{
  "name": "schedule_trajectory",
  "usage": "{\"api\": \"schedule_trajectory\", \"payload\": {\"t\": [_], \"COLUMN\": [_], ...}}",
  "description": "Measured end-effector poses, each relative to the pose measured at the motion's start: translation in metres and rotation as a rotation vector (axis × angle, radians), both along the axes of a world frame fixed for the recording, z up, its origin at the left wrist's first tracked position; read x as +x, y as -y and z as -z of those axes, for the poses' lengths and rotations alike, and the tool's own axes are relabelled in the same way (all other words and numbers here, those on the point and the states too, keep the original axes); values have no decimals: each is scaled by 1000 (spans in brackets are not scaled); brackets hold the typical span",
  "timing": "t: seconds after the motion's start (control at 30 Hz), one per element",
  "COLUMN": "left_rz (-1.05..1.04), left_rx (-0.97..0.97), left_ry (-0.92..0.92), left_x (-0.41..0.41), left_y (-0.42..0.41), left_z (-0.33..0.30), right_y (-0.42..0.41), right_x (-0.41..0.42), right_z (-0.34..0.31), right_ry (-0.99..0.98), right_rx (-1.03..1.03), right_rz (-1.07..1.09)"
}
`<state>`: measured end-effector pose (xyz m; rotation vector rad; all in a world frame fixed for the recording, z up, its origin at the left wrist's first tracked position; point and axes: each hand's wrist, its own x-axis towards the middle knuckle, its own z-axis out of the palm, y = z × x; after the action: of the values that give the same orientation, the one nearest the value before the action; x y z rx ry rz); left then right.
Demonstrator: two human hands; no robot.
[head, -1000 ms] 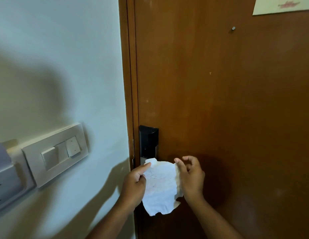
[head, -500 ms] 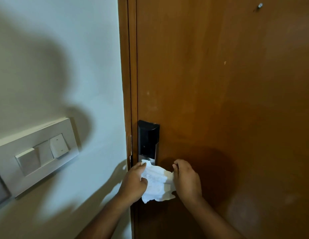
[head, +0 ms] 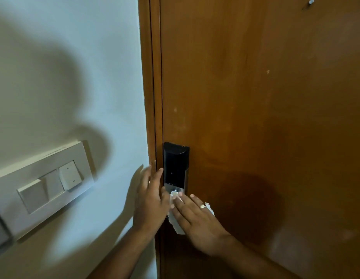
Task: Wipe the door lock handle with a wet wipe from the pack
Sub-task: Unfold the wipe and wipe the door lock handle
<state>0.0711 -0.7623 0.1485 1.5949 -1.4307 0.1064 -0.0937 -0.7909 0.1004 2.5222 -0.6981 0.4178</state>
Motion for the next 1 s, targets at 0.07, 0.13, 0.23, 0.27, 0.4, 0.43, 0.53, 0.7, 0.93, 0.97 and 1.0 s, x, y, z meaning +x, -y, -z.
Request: {"api": "schedule_trajectory", "payload": {"t": [0.07, 0.13, 0.23, 0.27, 0.4, 0.43, 0.53, 0.7, 0.93, 0.97, 1.0], "left_rz": [62, 64, 23, 14, -53, -68, -66, -62, -48, -49, -51], "left_rx": [-35, -93, -161, -176, -245, -250, -258, -330, -384, -387, -387], "left_ry": [49, 186, 424, 488, 650, 679, 747, 688, 677, 680, 681], "left_x": [-9, -15, -21, -22, -23, -22, -17, -15, -14, -14, -14], "left_y": [8, 23, 52, 63, 98, 104, 117, 129, 136, 137, 138], "left_z": [-22, -46, -85, -97, -133, -139, -137, -124, -123, -123, -122], "right_y": [7, 14, 26, 31, 33, 33, 35, 42, 39, 39, 38], "right_x": [4, 10, 30, 37, 49, 43, 9, -24, 47, 56, 63], "right_z": [-1, -10, -18, -17, -14, -11, -11, 4, -10, -12, -14], "right_ry": [-170, -320, -231, -226, -153, -135, -127, -94, -38, -41, -51], "right_rx": [-90, -93, -35, 23, 146, 117, 111, 142, 390, 351, 300], "right_rz": [-61, 7, 23, 25, 26, -7, -37, -169, 52, 78, 127]}}
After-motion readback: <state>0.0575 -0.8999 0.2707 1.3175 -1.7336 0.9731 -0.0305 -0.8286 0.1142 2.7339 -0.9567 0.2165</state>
